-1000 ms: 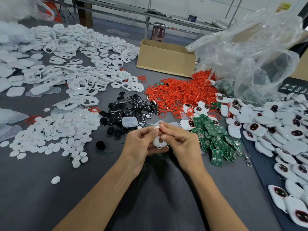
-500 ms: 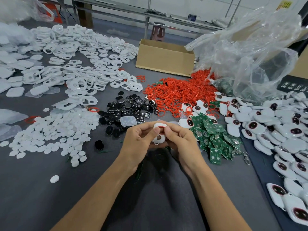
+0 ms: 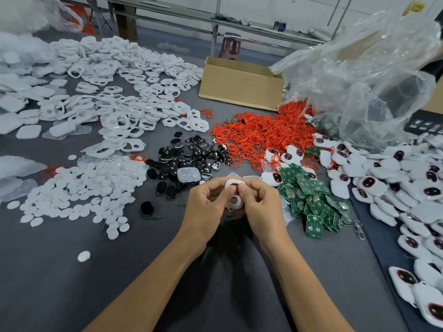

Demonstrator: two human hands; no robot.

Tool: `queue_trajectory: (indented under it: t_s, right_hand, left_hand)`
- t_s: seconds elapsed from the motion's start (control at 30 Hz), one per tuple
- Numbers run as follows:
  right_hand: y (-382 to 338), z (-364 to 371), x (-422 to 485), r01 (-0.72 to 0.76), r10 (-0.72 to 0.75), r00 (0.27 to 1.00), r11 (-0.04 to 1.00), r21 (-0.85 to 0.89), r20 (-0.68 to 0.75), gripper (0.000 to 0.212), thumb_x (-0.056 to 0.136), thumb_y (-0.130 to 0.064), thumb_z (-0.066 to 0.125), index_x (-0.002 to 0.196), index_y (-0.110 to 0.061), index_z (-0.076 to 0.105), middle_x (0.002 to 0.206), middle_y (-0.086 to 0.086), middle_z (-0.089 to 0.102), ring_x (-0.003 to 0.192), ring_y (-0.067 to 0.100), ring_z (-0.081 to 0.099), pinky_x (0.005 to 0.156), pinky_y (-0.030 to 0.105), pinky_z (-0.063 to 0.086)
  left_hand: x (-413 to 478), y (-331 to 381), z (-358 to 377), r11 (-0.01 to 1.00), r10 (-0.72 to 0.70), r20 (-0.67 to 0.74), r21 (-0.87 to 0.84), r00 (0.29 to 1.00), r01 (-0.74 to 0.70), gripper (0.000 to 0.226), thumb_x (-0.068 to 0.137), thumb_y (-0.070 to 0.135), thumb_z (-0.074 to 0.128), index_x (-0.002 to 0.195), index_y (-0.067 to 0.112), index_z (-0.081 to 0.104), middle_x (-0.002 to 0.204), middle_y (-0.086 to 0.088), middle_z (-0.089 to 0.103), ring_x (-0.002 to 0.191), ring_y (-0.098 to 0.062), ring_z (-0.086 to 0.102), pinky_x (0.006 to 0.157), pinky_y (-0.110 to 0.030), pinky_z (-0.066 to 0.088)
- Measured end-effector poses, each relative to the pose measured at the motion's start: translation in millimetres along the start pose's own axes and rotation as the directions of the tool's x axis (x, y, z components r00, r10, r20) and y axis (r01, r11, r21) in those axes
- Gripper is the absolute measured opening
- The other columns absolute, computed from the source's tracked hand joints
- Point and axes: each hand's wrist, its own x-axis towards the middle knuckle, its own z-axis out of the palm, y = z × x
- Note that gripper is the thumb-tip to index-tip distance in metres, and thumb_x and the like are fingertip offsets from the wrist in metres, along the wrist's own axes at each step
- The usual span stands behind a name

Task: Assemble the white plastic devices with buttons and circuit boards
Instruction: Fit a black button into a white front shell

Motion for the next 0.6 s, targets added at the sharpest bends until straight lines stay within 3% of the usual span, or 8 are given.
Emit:
queue_trajectory:
  t_s: [0.07,0.13,0.2,0.27,0.33,0.4,0.47,0.6]
  right_hand:
    - [-1,0,1,-0.016,0.016,1.0,1.0,0.01,0.014,0.017,0.094,-0.005,0.054,0.091,-0.012,0.069,0.075,-0.001,0.069,0.073,0.019,0.065,0.073,0.052,0.056]
    - [-1,-1,1,0.004,-0.004,0.999,1.0,0.0,0.034,0.016,0.094,-0.007,0.055,0.101,-0.009,0.069,0.081,-0.003,0.07,0.073,0.009,0.065,0.07,0.035,0.055]
    - [-2,-2,-1,0.101,-0.107,0.994,0.986,-0.136,-0.034,0.019,0.093,-0.012,0.058,0.111,-0.011,0.066,0.09,-0.003,0.07,0.076,0.003,0.064,0.069,0.017,0.048]
    - [-7,-2,-1,0.267,-0.324,0.94,0.896,-0.356,-0.111,0.018,0.092,-0.014,0.06,0.109,-0.014,0.067,0.098,-0.003,0.069,0.087,0.011,0.062,0.077,0.022,0.046]
    - [-17,1,9,0.375,-0.454,0.889,0.796,-0.475,-0.059,0.015,0.088,-0.01,0.061,0.098,-0.014,0.071,0.096,-0.003,0.069,0.091,0.016,0.06,0.081,0.029,0.046]
    - [-29,7,28,0.343,-0.364,0.928,0.758,-0.555,0.077,0.017,0.083,-0.006,0.063,0.09,-0.017,0.073,0.091,-0.002,0.071,0.089,0.019,0.061,0.081,0.032,0.048]
    - [-39,18,49,0.279,-0.156,0.958,0.702,-0.656,0.24,0.022,0.079,-0.002,0.063,0.087,-0.018,0.075,0.088,0.002,0.073,0.086,0.021,0.065,0.081,0.033,0.052]
    - [-45,41,78,0.275,0.151,0.886,0.589,-0.76,0.438,0.023,0.073,0.003,0.07,0.088,-0.013,0.075,0.091,0.008,0.072,0.088,0.024,0.068,0.082,0.037,0.055]
  left_hand:
    - [1,1,0,0.996,-0.044,0.01,-0.076,0.999,0.045,0.017,0.092,0.005,0.059,0.102,0.01,0.073,0.093,-0.015,0.073,0.088,-0.026,0.068,0.071,-0.041,0.061]
    - [3,2,-2,0.989,-0.077,0.014,-0.126,0.997,0.078,0.018,0.094,0.005,0.057,0.103,0.008,0.072,0.097,-0.016,0.072,0.091,-0.027,0.067,0.067,-0.033,0.06]
    - [4,1,-2,0.994,-0.074,0.002,-0.085,0.997,0.074,0.02,0.096,0.005,0.054,0.102,0.011,0.072,0.093,-0.01,0.073,0.087,-0.019,0.066,0.067,-0.031,0.059]
    - [4,-2,0,0.997,-0.023,-0.022,0.07,0.999,0.024,0.02,0.096,0.005,0.053,0.099,0.012,0.071,0.083,-0.002,0.072,0.075,-0.006,0.063,0.067,-0.029,0.057]
    - [2,-3,4,0.974,0.022,0.012,0.227,1.0,-0.024,0.021,0.097,0.003,0.05,0.096,0.011,0.069,0.079,-0.006,0.07,0.064,-0.009,0.063,0.059,-0.025,0.054]
    - [0,-5,6,0.953,0.023,0.052,0.302,0.998,-0.038,0.022,0.095,-0.001,0.046,0.091,0.008,0.067,0.076,-0.014,0.067,0.059,-0.022,0.065,0.055,-0.037,0.056]
    - [1,-6,6,0.946,-0.005,0.04,0.324,0.999,-0.008,0.02,0.096,0.003,0.046,0.087,0.004,0.064,0.076,-0.013,0.066,0.053,-0.027,0.063,0.057,-0.048,0.056]
    - [0,-5,4,0.931,-0.052,0.013,0.363,0.999,0.044,0.024,0.1,0.016,0.048,0.09,-0.002,0.06,0.083,-0.016,0.07,0.05,-0.023,0.065,0.057,-0.039,0.053]
